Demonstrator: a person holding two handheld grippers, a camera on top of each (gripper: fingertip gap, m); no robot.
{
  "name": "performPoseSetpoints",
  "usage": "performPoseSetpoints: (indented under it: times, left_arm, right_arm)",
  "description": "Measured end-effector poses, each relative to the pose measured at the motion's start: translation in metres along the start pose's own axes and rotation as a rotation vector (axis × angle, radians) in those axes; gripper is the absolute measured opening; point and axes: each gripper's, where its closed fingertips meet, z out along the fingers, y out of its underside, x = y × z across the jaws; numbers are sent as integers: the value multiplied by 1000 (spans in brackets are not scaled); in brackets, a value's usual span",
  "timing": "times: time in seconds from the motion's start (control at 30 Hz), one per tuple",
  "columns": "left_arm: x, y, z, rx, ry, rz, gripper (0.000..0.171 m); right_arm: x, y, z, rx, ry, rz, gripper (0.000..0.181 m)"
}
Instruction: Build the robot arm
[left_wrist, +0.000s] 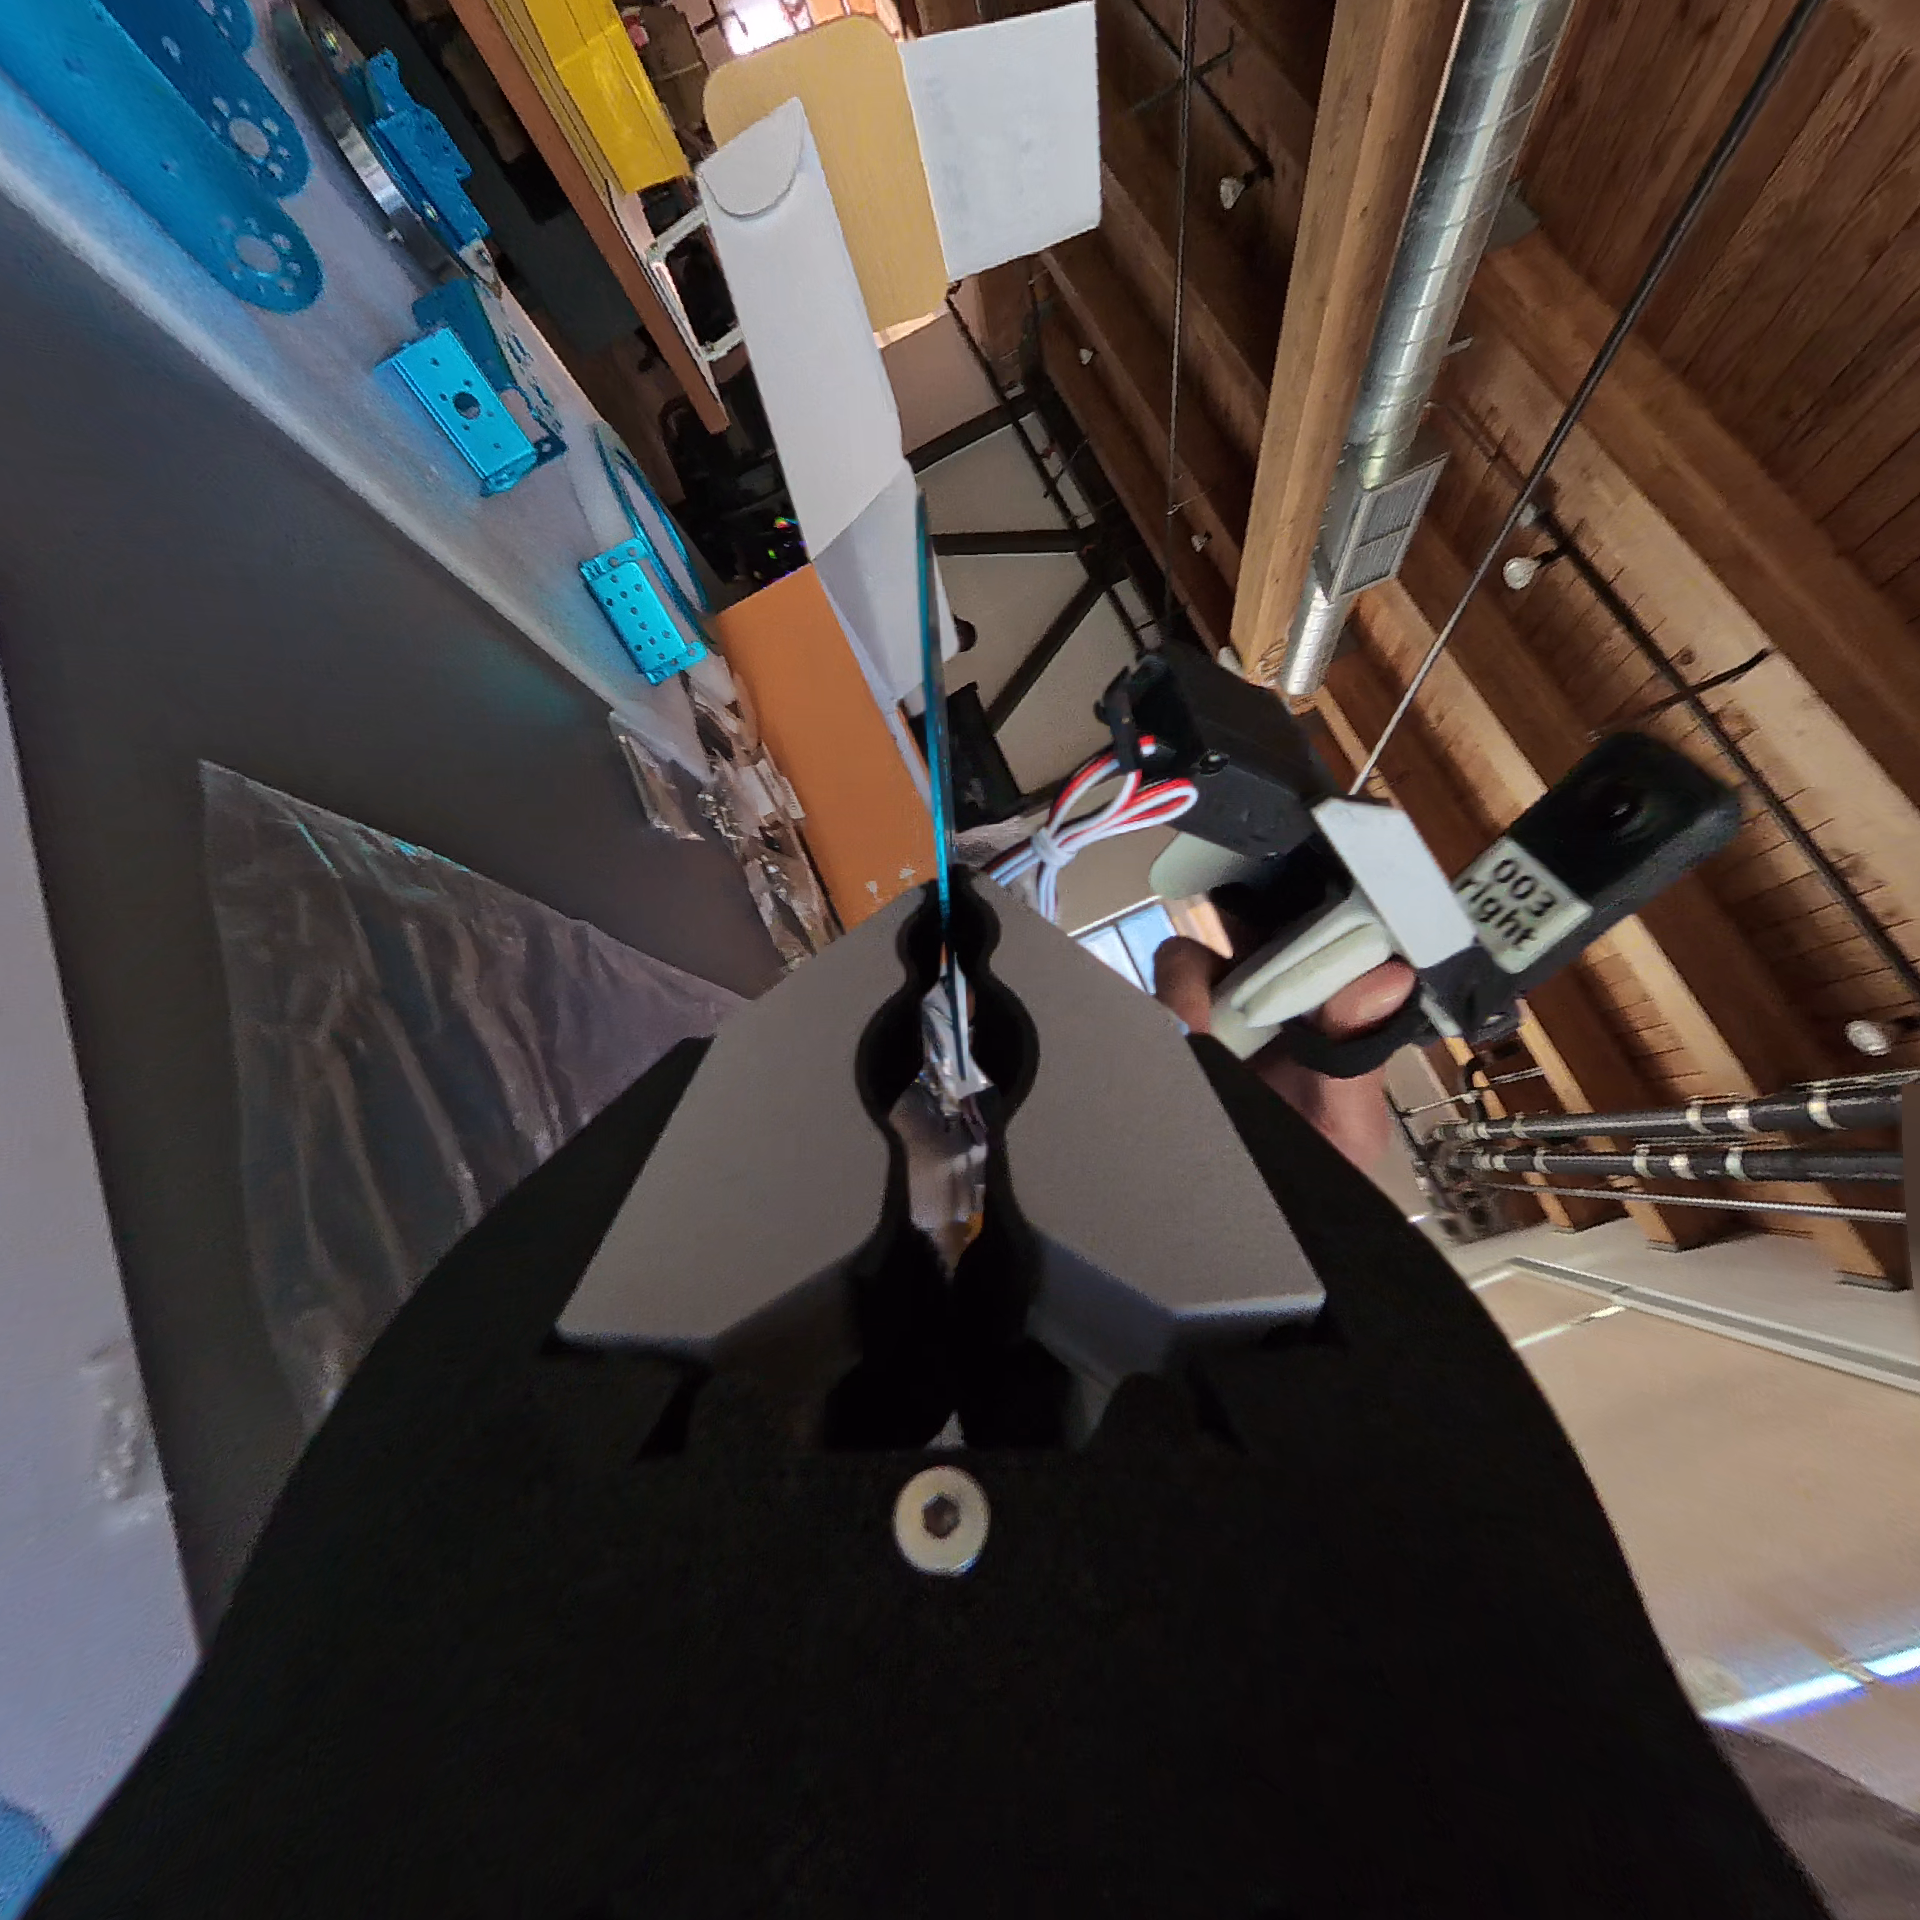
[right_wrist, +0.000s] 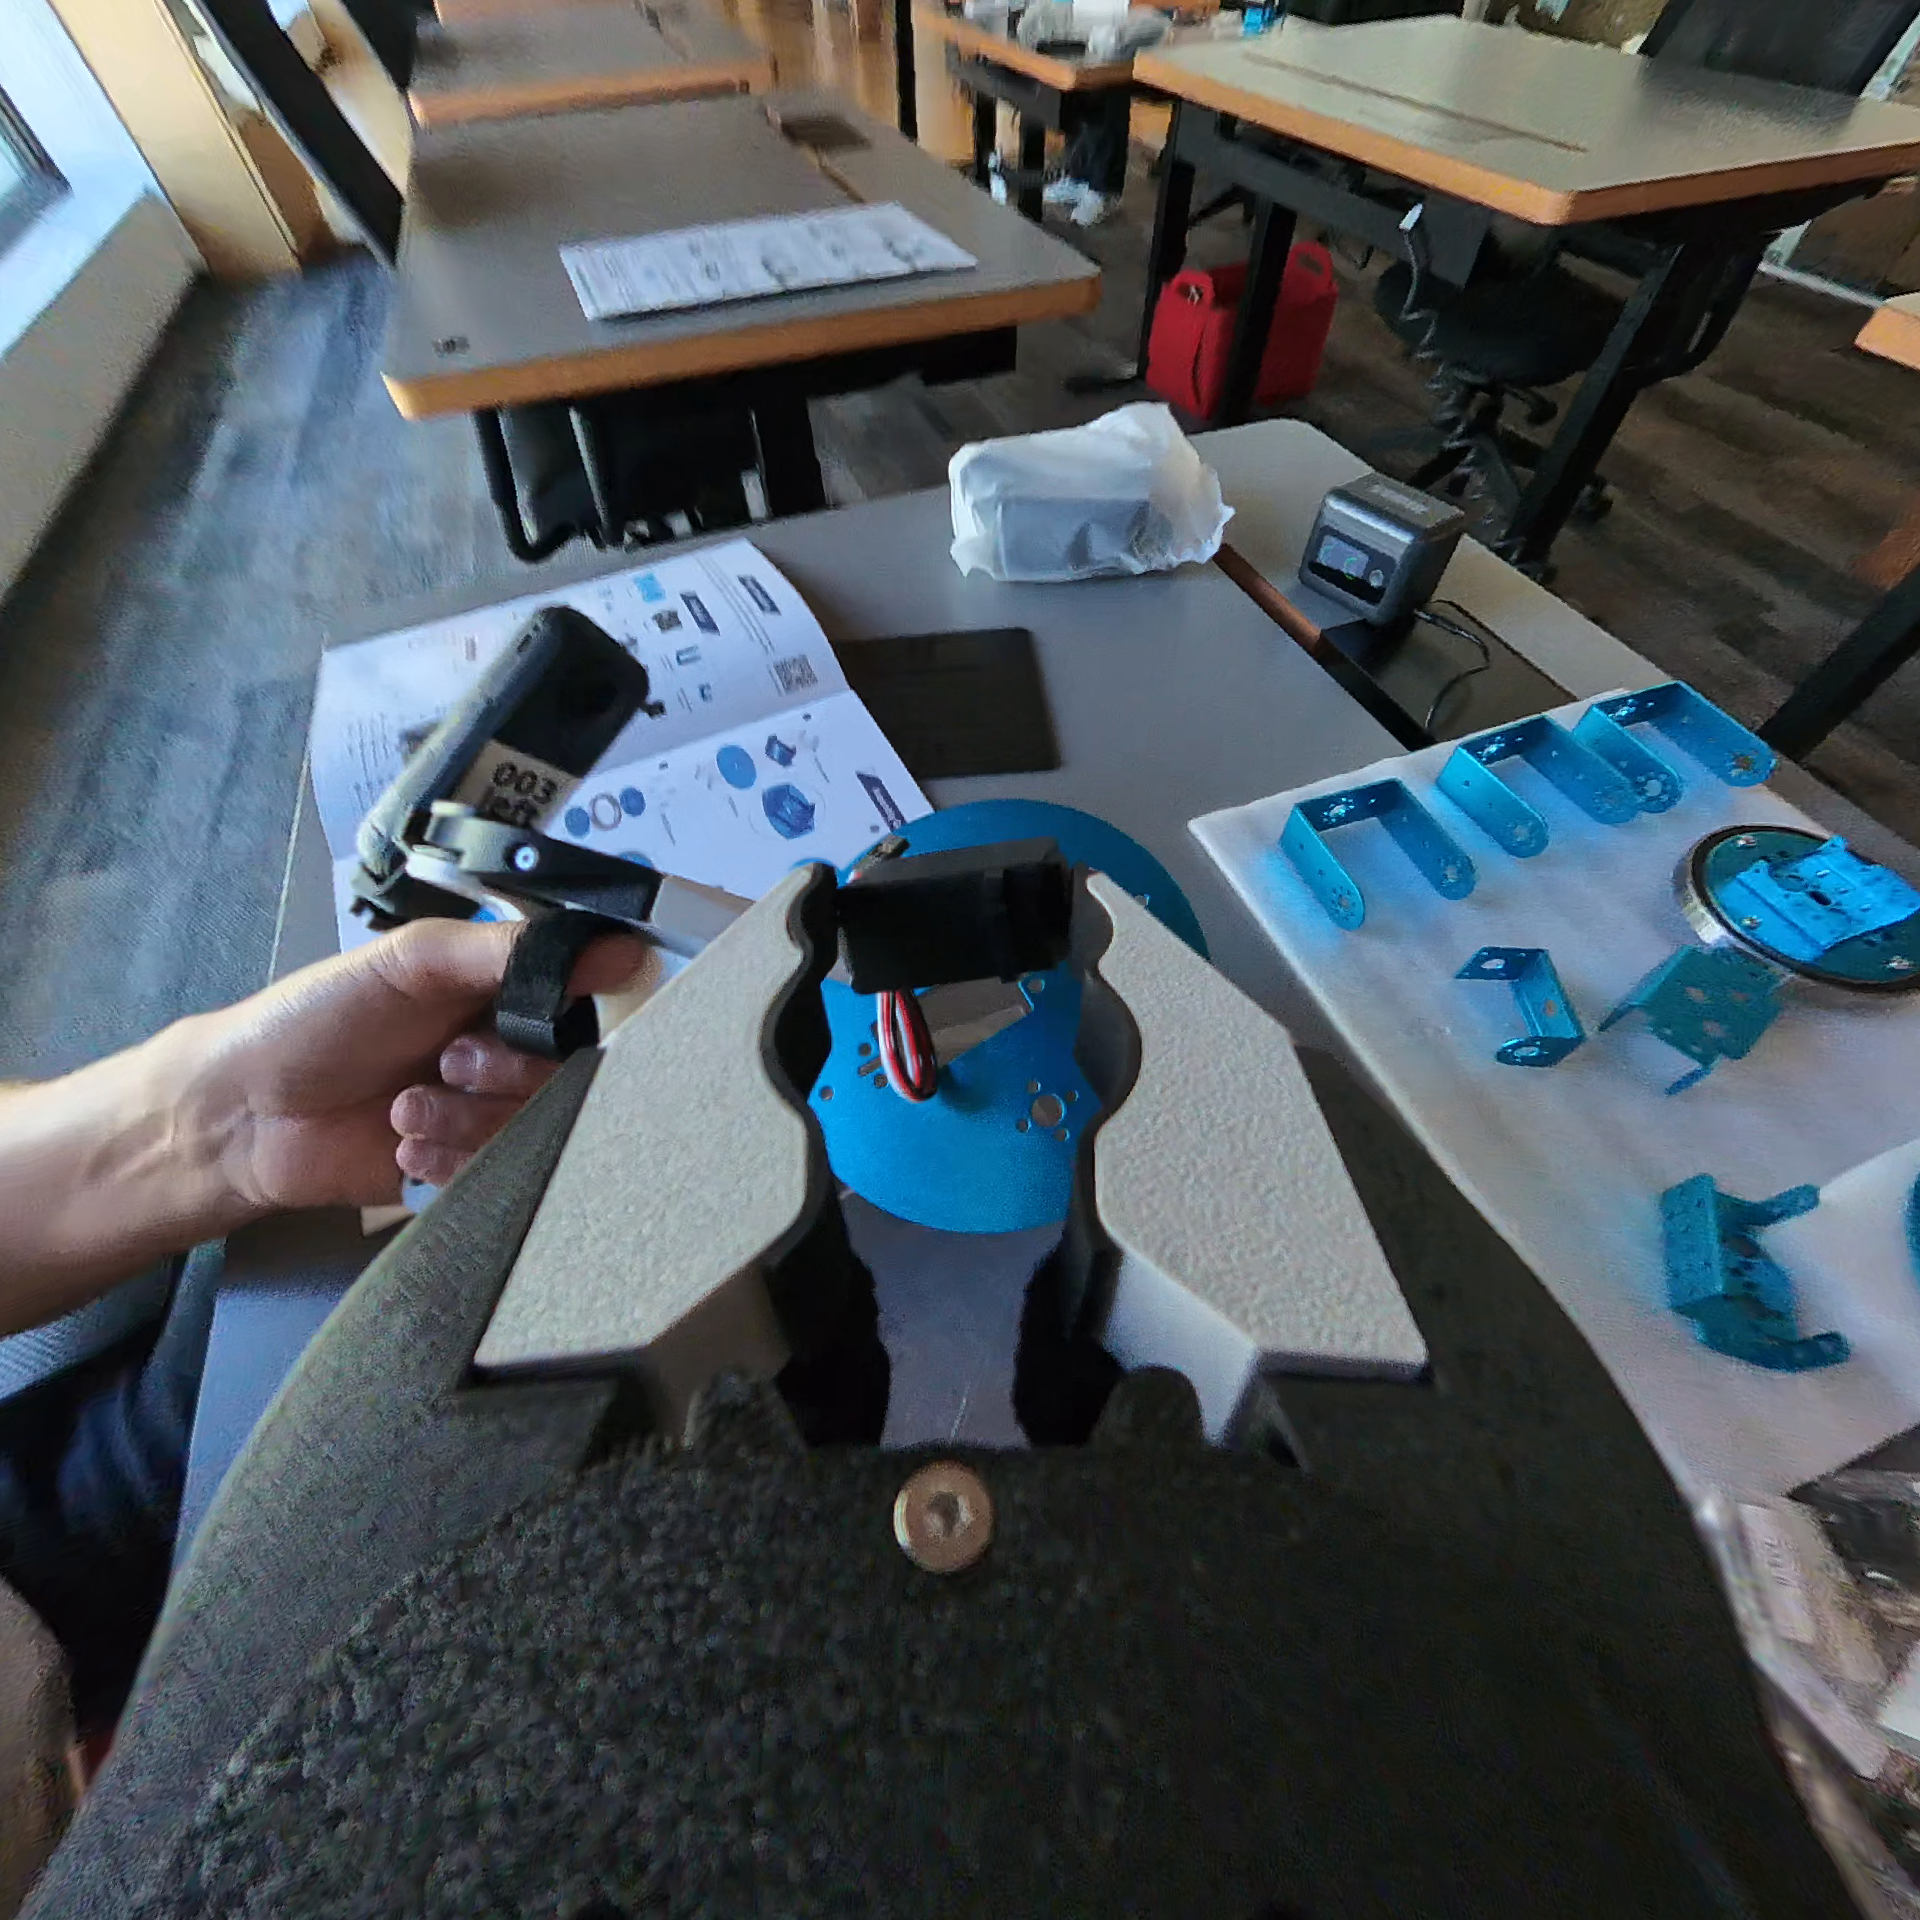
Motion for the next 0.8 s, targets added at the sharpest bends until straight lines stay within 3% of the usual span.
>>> performPoseSetpoints:
  times: [0.1,0.27,0.5,0.8]
  left_arm:
    - [4,5,3,-13,71,-114,0]
    - [-1,11,7,-16,61,-140,0]
    - [1,16,11,-26,53,-169,0]
    - [6,19,18,-11,94,-243,0]
  right_arm:
    - [6,3,-2,101,12,40,43]
    - [8,-2,-8,216,78,-42,43]
    - [5,-2,-5,193,240,-349,43]
    - [6,-4,-10,271,276,-339,43]
